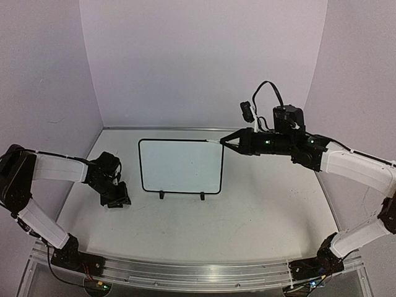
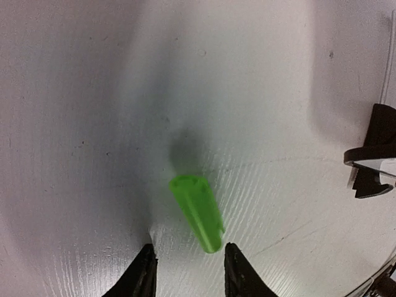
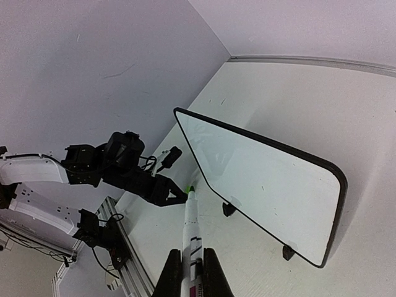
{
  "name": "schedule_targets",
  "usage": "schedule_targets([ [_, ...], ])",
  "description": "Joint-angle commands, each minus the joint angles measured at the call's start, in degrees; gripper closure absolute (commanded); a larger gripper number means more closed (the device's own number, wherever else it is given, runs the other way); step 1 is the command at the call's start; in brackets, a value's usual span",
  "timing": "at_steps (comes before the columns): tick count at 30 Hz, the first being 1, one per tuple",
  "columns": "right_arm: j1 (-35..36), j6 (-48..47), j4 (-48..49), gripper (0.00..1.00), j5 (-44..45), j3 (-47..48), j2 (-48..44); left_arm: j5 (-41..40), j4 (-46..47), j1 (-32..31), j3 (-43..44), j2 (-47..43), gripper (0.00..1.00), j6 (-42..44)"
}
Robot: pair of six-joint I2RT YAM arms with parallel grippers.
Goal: Write a sentence on the whiteboard
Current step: Place the pen cap at the center of the board, then adjust the whiteboard stand at the center of the board.
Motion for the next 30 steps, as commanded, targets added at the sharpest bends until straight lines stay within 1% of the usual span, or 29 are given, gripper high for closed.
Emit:
schedule_targets([
  [1, 0.29, -1.46, -0.14, 1.00, -0.02, 3.36, 0.25, -1.79, -1.81, 0.32, 2.29, -0.44, 0.58, 0.77],
  [5, 0.27, -1.55, -0.29, 1.00, 0.59, 3.08, -0.41, -4.14, -3.23, 0.32, 2.09, -2.80, 0.47, 1.03],
  [10, 0.29, -1.49, -0.29, 1.00, 2.15, 1.69, -2.38, -7.54, -0.48, 0.25, -1.10, -11.65, 0.31, 2.10],
  [16, 0.27, -1.39, -0.29, 1.00, 3.53, 0.17, -4.50, -7.39, 8.36, -0.96, -7.15, -24.46, 0.25, 0.50],
  [18, 0.28, -1.27, -0.29, 1.00, 3.61, -0.16, -4.64, -5.47, 12.33, -1.49, -8.45, -26.27, 0.24, 1.00],
  [20, 0.30, -1.07, -0.29, 1.00, 3.35, -0.31, -4.66, -0.71, 18.10, -1.61, -9.39, -26.42, 0.23, 2.86],
  [22, 0.43, -0.87, -0.29, 1.00, 2.83, -0.36, -4.88, 5.17, 22.28, -1.66, -8.85, -24.64, 0.23, 5.74],
  [23, 0.39, -0.74, -0.29, 1.00, 2.72, -0.42, -5.02, 6.31, 23.17, -1.63, -8.04, -23.56, 0.24, 7.05],
  [27, 0.43, -0.23, -0.29, 1.00, 3.50, -1.37, -6.26, 5.23, 24.55, -1.91, -6.11, -19.80, 0.34, 7.65],
  [30, 0.56, 0.30, -0.29, 1.00, 4.86, -2.31, -7.37, 1.34, 25.22, -4.52, -5.65, -18.74, 0.35, 6.27],
])
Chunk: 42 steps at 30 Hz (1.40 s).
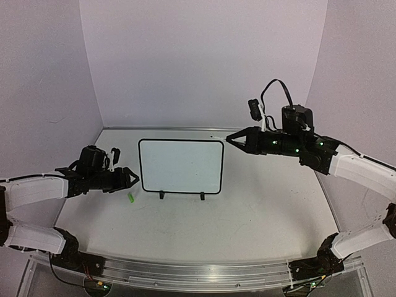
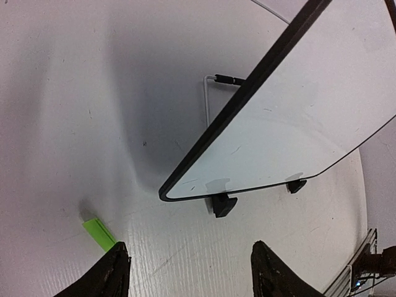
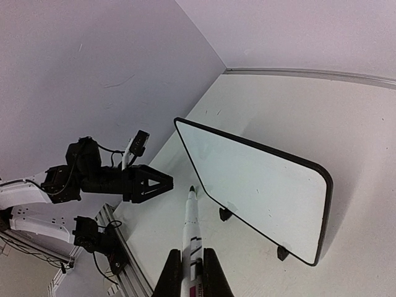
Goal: Write a sentence on the whiteboard
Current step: Adjust the whiteboard stand at the center of the board.
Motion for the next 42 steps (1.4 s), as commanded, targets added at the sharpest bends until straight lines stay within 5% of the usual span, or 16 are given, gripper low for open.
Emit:
schedule_targets([
  [1, 0.43, 0.64, 1.04, 1.00, 2.41, -1.39, -3.28, -3.68, 5.73, -4.08, 2.80, 1.68, 0.34, 0.11],
  [15, 0.78, 1.61, 1.29, 1.00, 5.30, -2.66, -4.68, -25.38, 15.11, -24.17, 4.01, 16.79, 0.39, -17.04],
  [42, 0.86, 2.87, 1.48, 1.00, 7.00, -3.60, -5.66, -30.73, 16.55, -25.56, 11.74, 33.76, 0.62, -10.75],
])
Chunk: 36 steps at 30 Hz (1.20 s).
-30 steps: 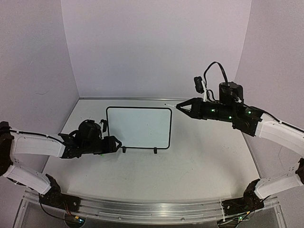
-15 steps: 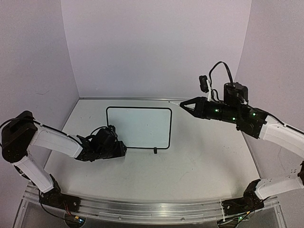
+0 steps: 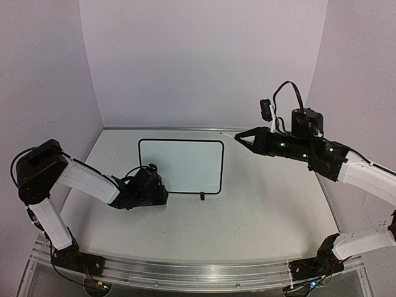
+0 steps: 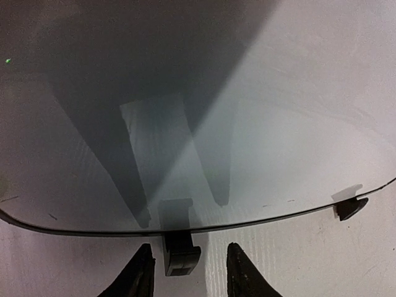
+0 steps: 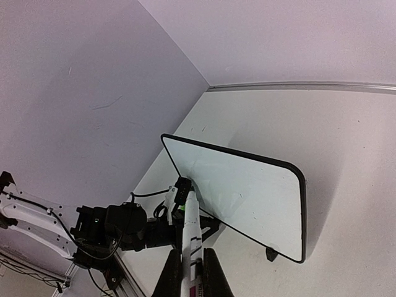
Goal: Write a sentence on the whiteboard
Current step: Adjust the whiteboard stand at the center of the board.
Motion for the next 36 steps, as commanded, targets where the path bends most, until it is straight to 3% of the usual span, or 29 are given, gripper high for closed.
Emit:
schedule_targets([
  [1, 0.23, 0.65, 1.43, 1.00, 0.37, 0.14, 0.22, -2.51, 0.22, -0.28, 3.03, 1.99, 0.64, 2.79],
  [19, 0.23, 0.90, 1.38, 1.00, 1.45, -1.17, -0.78, -8.61, -10.20, -6.24, 11.17, 7.03, 0.99, -3.06],
  [24, 0.24, 0.86, 1.41, 1.00, 2.07, -1.78, -1.47, -9.08, -16.04, -8.62, 14.91, 8.35, 1.00, -6.78],
  [33, 0.23, 1.03, 1.35, 1.00, 3.03, -3.13, -2.81, -9.29, -18.37, -10.94, 17.55, 10.00, 1.00, -11.39],
  [36, 0.23, 1.15, 1.35, 1.00, 3.27, -3.32, -3.13, -10.48, -18.69, -11.85, 17.09, 9.01, 0.94, -12.74],
])
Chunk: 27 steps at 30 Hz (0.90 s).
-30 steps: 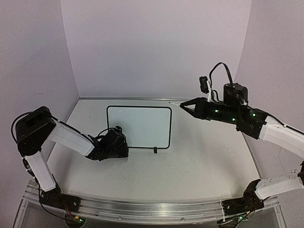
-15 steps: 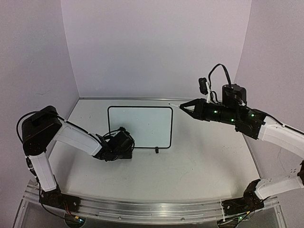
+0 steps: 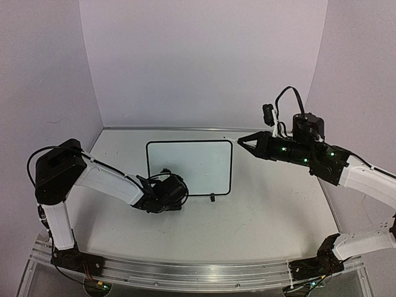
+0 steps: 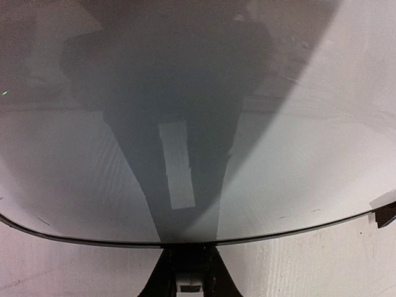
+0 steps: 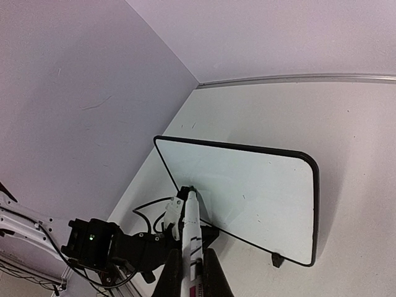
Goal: Write a sentence on the whiteboard
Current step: Adjust the whiteboard stand at the center of the board.
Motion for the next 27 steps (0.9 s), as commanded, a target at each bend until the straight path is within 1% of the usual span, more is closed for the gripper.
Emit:
schedule_targets([
  [1, 0.23, 0.29, 1.35, 1.00, 1.36, -0.56, -1.53, 0.49, -0.45, -2.41, 1.69, -1.31, 0.88, -3.54],
  [3, 0.23, 0.17, 1.34, 1.00, 1.62, -0.71, -1.68, -0.47, -0.60, -2.99, 0.98, -2.93, 0.73, -3.61],
  [6, 0.23, 0.08, 1.25, 1.00, 1.44, -0.71, -1.82, 0.11, -0.87, -3.09, -0.24, -5.95, 0.55, -3.31],
  [8, 0.23, 0.01, 1.18, 1.00, 1.35, -0.63, -2.01, 0.24, -1.73, -3.10, -1.33, -7.98, 0.45, -3.26],
  [11, 0.23, -0.12, 1.13, 1.00, 1.21, -0.63, -2.60, 0.49, -3.31, -3.09, -3.14, -12.14, 0.35, -3.27],
  [13, 0.23, -0.28, 1.04, 1.00, 0.85, -0.68, -3.04, 1.33, -4.95, -3.09, -4.33, -14.72, 0.31, -2.86],
  [15, 0.24, -0.77, 0.99, 1.00, -0.19, -0.58, -3.46, 4.11, -6.00, -2.93, -5.37, -18.06, 0.28, -0.72],
  [19, 0.91, -2.50, 0.42, 1.00, -1.61, 0.22, -3.86, 13.73, -10.98, 0.20, -5.53, -24.55, 0.26, 7.18],
  [21, 1.58, -3.19, -0.94, 1.00, -1.78, 0.82, -3.61, 18.83, -13.50, 3.40, -5.63, -28.16, 0.26, 11.99],
  [24, 2.96, -3.72, -1.00, 1.00, -1.42, 1.90, -2.26, 31.07, -16.46, 11.81, -5.10, -33.44, 0.25, 19.06],
  [27, 5.74, -4.47, -0.99, 1.00, 0.29, 3.20, -0.23, 39.94, -21.01, 19.63, -1.97, -35.66, 0.25, 27.52],
])
